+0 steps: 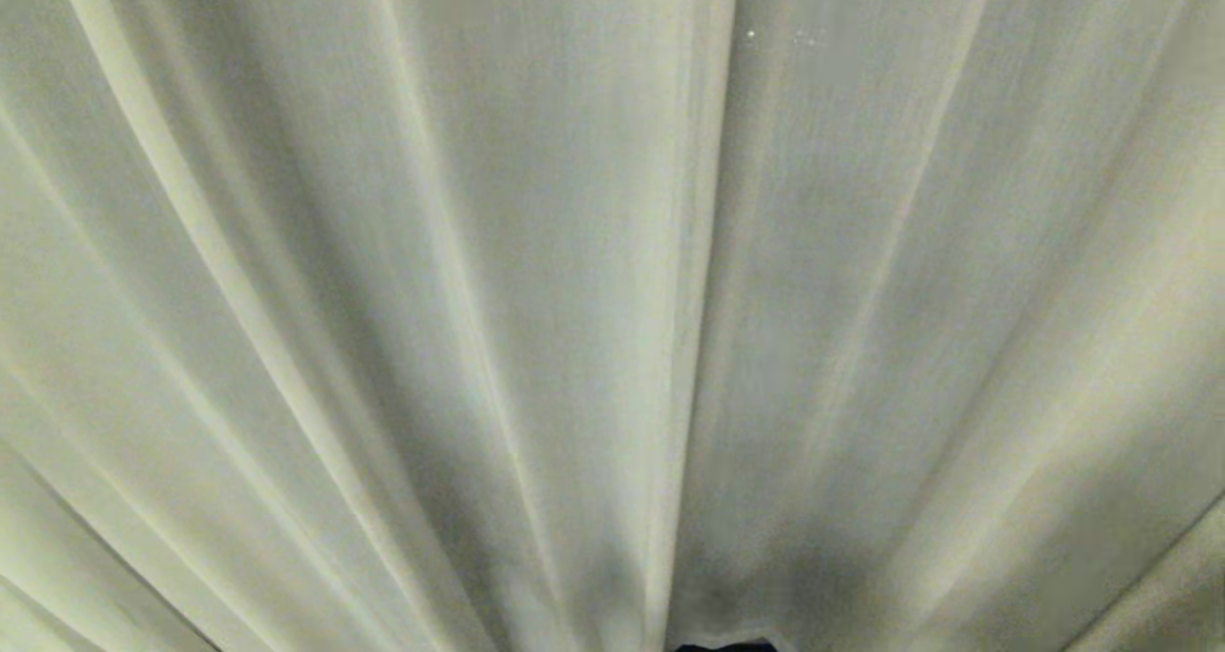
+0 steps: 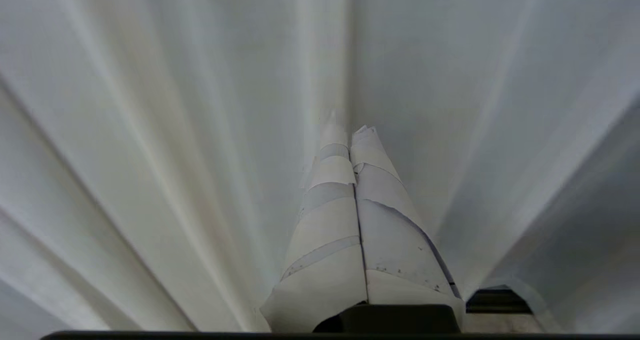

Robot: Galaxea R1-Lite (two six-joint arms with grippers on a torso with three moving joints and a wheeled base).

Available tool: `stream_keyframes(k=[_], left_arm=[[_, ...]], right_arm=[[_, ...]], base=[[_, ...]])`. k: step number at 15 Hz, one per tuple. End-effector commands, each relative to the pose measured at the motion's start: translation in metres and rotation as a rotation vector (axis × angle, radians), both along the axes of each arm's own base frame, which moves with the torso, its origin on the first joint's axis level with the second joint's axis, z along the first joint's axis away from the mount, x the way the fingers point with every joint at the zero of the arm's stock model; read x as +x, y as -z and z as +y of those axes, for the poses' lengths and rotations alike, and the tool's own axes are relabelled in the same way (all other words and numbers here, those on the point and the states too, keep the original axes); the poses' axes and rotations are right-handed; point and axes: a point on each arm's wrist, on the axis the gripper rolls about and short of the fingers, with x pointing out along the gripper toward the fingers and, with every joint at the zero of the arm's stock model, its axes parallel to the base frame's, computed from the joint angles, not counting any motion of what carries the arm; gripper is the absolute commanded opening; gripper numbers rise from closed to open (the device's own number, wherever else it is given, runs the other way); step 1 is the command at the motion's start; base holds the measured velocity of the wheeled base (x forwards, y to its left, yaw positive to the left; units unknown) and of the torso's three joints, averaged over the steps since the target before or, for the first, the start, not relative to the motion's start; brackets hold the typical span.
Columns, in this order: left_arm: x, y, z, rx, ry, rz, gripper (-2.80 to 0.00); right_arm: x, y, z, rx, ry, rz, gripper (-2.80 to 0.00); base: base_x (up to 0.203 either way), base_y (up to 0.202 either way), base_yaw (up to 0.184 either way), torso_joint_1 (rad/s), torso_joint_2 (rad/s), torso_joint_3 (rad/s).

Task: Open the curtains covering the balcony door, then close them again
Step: Close the outer curtains on both sides

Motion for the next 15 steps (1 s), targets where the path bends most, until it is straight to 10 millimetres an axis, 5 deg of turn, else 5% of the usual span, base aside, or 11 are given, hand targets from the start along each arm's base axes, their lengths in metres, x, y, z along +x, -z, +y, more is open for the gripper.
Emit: stream_keyframes(k=[1,6,15], left_arm=[[-0.0002,0.0,0.0,0.0,0.0,-0.002,-2.8],[-0.0002,0.0,0.0,0.002,-0.002,-0.002,-2.8],[-0.0002,0.0,0.0,-0.001,0.0,-0.002,-2.8]], right_arm=[[0.0001,0.0,0.0,0.001,0.0,0.001,-2.8],[0.0001,0.0,0.0,0.0,0.0,0.001,-2.8],[0.0001,0.0,0.0,0.0,0.0,0.001,-2.8]], base=[[0.0,-0.194,0.005,0.007,0.0,-0.002],[0.0,-0.166,-0.001,0.002,0.0,0.002],[0.0,0.0,0.0,0.0,0.0,0.0]])
